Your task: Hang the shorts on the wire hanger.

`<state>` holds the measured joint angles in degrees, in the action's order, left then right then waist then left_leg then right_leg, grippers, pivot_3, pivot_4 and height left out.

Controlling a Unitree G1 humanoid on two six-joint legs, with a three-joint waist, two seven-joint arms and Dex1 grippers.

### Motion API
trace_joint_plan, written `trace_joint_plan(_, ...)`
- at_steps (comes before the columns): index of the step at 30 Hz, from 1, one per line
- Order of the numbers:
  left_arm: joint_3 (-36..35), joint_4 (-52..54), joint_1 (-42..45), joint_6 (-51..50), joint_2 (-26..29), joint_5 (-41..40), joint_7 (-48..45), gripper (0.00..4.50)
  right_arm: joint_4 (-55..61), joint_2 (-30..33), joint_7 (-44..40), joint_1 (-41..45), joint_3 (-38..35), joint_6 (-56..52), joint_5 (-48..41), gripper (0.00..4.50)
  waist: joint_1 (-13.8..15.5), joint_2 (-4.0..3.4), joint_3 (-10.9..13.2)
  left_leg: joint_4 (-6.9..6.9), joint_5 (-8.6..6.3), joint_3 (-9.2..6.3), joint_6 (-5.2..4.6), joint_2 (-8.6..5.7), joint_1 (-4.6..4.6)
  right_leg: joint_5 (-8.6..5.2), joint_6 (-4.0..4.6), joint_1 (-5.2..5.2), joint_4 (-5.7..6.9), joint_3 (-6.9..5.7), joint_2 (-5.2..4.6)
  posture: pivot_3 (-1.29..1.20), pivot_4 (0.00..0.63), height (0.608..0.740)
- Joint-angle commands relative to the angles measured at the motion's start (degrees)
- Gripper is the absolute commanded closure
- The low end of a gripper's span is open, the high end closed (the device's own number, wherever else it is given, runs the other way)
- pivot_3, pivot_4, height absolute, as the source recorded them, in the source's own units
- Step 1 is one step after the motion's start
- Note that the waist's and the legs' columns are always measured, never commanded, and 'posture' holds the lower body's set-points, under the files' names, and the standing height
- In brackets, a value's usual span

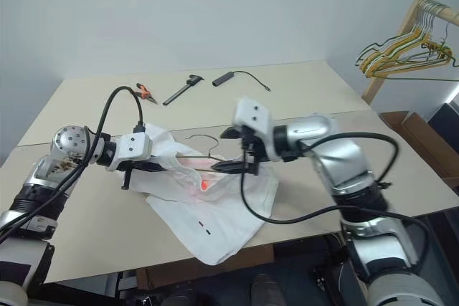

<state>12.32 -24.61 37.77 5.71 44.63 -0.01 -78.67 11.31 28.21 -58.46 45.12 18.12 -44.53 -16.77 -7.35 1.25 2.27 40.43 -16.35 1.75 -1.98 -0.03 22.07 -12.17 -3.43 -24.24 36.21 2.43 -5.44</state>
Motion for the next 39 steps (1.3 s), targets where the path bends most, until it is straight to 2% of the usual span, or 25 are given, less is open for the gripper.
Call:
trace_joint_plan(1, -1.7, 1.2, 0.4, 0.4, 0.9, -1.1, 0.2, 4.50, -1.5, -0.9, 3.0, 1.8, 1.1, -0.2, 2.2, 0.91, 0.1, 0.00, 0.0, 0.00, 0.00, 0.00, 0.00, -0.01, 0.01, 0.00, 0.00, 0.01, 0.00, -0.01, -0.01, -0.12, 0.000, 0.740)
trace_joint_plan(11, -2.2, 2.8, -1.2, 0.1, 1.7, -1.8, 0.3, 4.50, -2.7, -0.9, 2.9, 2.2, 0.3, 0.1, 1.4, 4.39, 0.1, 0.00, 0.0, 0.00, 0.00, -0.02, 0.00, -0.03, 0.06, 0.02, -0.03, 0.01, -0.01, -0.04, -0.03, -0.10, 0.000, 0.740)
trace_joint_plan(16, -2.3, 3.0, -1.4, 0.5, 1.7, -2.3, 0.2, 4.50, -3.2, -1.0, 2.3, 2.6, 0.0, 1.3, 1.0, 4.45, 0.2, 0.00, 0.0, 0.00, 0.00, -0.02, 0.00, -0.03, 0.04, 0.02, -0.03, 0.01, -0.02, -0.03, -0.02, -0.09, 0.000, 0.740)
trace_joint_plan(17, -2.6, 3.1, -1.3, -0.1, 1.6, -2.8, 0.3, 3.93, -3.3, -1.0, 2.1, 2.6, 0.0, 1.6, 1.0, 4.50, 0.2, 0.00, 0.0, 0.00, 0.00, -0.02, 0.00, -0.02, 0.05, 0.02, -0.03, 0.01, -0.01, -0.04, -0.02, -0.09, 0.000, 0.740)
trace_joint_plan(18, -2.8, 3.2, -1.3, -0.6, 1.5, -3.1, 0.5, 3.73, -3.3, -0.9, 1.9, 2.6, 0.0, 1.7, 1.0, 4.50, 0.2, 0.00, 0.0, 0.00, 0.00, -0.02, 0.00, -0.03, 0.05, 0.02, -0.03, 0.02, -0.01, -0.04, -0.02, -0.09, 0.000, 0.740)
trace_joint_plan(23, -3.3, 3.4, -1.3, -0.6, 2.1, -3.9, 0.0, 2.13, -3.0, -0.6, 1.1, 2.0, -0.2, 2.6, 0.9, 4.50, 0.2, 0.00, 0.0, -0.01, 0.00, -0.03, 0.00, -0.02, 0.06, 0.02, -0.03, 0.01, -0.01, -0.04, -0.02, -0.09, 0.000, 0.740)
trace_joint_plan(29, -5.7, 1.7, -1.5, -0.3, 5.4, -5.4, -2.0, 0.20, -2.5, 0.3, 0.1, 1.4, -0.9, 3.6, 0.7, 4.50, 0.1, 0.00, 0.0, -0.01, 0.00, -0.03, 0.00, -0.02, 0.04, 0.02, -0.03, 0.00, -0.01, -0.04, -0.01, -0.09, 0.000, 0.740)
trace_joint_plan(30, -5.9, 1.4, -1.7, 0.0, 6.0, -5.2, -1.8, 0.02, -2.5, 0.4, 0.0, 1.3, -1.0, 3.6, 0.7, 4.50, 0.1, 0.00, 0.0, -0.01, 0.00, -0.03, 0.00, -0.02, 0.05, 0.02, -0.03, 0.00, -0.02, -0.04, -0.01, -0.09, 0.000, 0.740)
trace_joint_plan(39, -4.3, -0.4, -4.2, 1.9, 6.5, -2.9, -0.4, 0.02, -2.7, 1.1, -0.9, 1.5, -1.5, 4.5, 0.6, 4.50, 0.3, 0.00, 0.0, -0.01, 0.00, -0.03, 0.00, -0.02, 0.06, 0.02, -0.04, 0.01, -0.01, -0.05, -0.02, -0.09, 0.000, 0.740)
